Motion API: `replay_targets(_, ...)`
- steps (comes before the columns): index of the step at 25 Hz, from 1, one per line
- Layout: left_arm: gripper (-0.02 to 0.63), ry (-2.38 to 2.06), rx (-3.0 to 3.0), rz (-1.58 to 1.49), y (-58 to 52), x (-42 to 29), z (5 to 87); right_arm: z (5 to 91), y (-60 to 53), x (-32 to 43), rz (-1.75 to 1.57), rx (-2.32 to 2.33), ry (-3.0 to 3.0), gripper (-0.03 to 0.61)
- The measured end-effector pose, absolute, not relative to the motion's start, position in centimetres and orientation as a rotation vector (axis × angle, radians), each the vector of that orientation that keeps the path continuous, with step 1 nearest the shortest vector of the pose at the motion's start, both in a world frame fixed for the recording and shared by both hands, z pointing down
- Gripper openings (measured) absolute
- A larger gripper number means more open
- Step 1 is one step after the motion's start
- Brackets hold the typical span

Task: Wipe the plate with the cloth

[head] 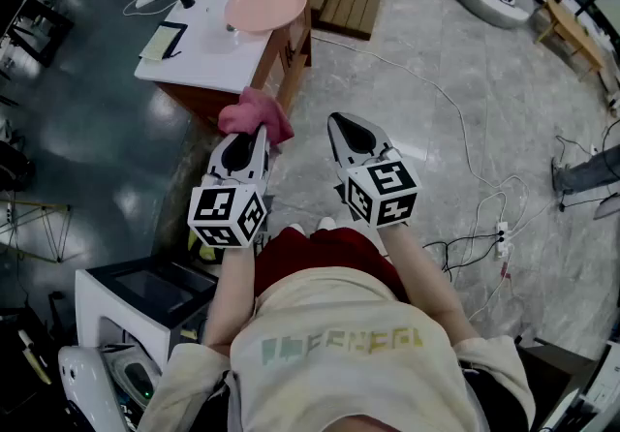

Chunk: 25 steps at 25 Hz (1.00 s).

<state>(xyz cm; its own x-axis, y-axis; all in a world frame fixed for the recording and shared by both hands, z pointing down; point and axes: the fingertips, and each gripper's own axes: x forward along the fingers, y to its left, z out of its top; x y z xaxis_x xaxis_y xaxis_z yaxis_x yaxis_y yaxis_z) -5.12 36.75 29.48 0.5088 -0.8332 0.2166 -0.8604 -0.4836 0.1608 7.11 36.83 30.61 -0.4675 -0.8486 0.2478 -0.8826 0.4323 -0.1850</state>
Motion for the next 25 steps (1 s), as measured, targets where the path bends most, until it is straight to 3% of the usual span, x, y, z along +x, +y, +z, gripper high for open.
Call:
replay_targets(10,0.060,-1.414,2.511,0.143,35.5,-3.5,29.5,30.8,35.4,8.4,0.570,1.488,-2.665,0.040)
replay_targets(25,0.060,-1.524,2.503,0.107,27.2,-6.1,27.3,28.5,28.6,9.5,0.514,1.496,-2.751,0.040)
